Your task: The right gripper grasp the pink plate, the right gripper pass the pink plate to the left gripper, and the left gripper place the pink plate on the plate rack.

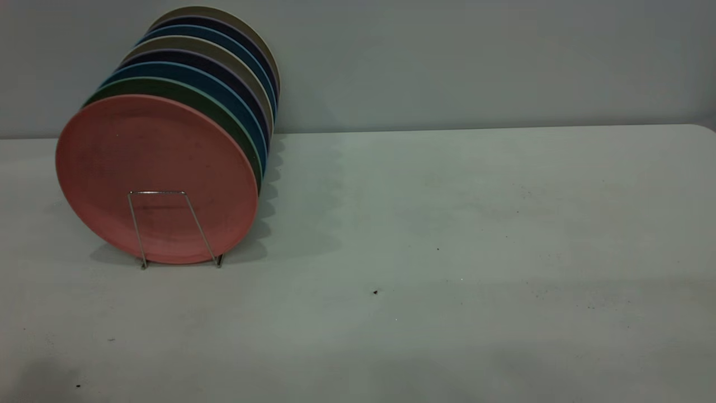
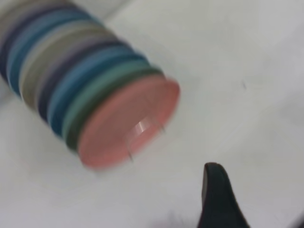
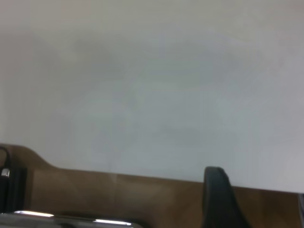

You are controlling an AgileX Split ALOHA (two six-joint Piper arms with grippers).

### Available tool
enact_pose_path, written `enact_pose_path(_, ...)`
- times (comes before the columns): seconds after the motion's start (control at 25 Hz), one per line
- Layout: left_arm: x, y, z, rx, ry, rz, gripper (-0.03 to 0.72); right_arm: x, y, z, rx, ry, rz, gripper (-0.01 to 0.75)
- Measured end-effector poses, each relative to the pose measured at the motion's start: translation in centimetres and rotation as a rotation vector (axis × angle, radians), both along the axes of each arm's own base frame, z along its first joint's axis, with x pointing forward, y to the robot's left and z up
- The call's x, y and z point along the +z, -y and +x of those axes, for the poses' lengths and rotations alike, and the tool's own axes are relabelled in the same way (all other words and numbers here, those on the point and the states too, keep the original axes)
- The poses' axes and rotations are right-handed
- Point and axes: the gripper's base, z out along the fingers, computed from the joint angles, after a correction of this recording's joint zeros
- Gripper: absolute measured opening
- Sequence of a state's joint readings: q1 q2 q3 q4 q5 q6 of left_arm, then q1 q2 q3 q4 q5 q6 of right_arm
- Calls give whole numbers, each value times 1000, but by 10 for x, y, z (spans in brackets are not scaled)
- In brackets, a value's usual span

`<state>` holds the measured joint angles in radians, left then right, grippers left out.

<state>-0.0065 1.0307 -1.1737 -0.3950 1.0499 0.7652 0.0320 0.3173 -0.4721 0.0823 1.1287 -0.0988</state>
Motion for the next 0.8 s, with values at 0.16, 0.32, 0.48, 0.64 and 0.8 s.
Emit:
enact_pose_path(0.16,6,-8,-34,147,-81,2,472,0,-2,-1,49,6,2,440)
enact_pose_path(0.32,-3,-18,-52,350,-107,-7,472,0,-3,-1,90,6,2,440)
enact_pose_path(0.48,-37,-27,-70,470,-182,42,472,0,-4,-1,105,7,4,440)
enact_pose_path(0.64,-86,-32,-88,560,-303,73,472,0,-5,-2,106,5,18,440)
enact_pose_path(0.8,-132,-32,-108,647,-408,57,472,0,-5,-2,106,5,21,440)
